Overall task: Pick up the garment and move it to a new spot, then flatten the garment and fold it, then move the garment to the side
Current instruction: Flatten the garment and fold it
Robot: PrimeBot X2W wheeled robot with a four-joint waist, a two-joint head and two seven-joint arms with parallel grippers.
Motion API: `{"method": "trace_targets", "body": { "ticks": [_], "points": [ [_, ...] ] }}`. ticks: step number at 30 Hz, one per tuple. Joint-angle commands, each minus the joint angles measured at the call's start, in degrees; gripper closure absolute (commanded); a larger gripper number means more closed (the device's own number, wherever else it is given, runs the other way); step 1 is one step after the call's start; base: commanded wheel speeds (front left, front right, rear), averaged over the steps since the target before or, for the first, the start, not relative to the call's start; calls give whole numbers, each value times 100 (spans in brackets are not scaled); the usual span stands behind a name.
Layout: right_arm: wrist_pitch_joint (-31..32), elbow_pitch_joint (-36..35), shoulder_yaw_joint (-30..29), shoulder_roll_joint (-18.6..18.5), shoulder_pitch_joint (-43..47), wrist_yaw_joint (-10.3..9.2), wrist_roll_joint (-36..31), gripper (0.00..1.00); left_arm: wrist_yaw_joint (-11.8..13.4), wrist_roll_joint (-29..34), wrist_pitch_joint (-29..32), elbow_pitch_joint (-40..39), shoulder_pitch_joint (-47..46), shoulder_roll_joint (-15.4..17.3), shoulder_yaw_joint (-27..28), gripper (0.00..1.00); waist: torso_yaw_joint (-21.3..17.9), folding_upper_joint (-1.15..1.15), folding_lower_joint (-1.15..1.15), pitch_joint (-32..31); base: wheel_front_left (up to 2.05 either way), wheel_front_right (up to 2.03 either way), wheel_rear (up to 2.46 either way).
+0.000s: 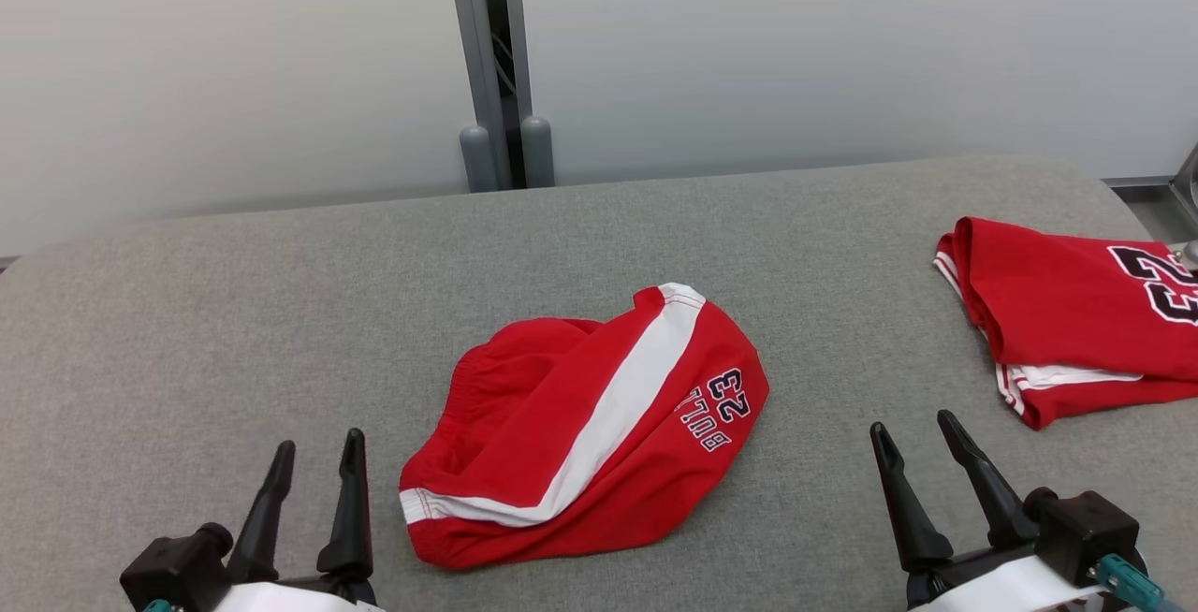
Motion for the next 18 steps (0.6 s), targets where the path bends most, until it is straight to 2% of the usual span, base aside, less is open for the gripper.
{"method": "trace_targets", "body": {
  "ticks": [1,11,18],
  "points": [
    [-6,-50,2,-28,46,-1,-13,0,-31,194,-58,-14,49,4,80,0,-21,0,0,-61,0,0,0],
    [-6,-470,-275,35,298,-1,-80,0,-239,2528,-85,-607,511,-873,1025,0,-52,0,0,-206,0,0,0],
    [-6,-461,-40,-23,454,-1,-274,0,-279,3307,-87,-137,838,-1124,1153,0,-100,0,0,-255,0,0,0]
  ]
}}
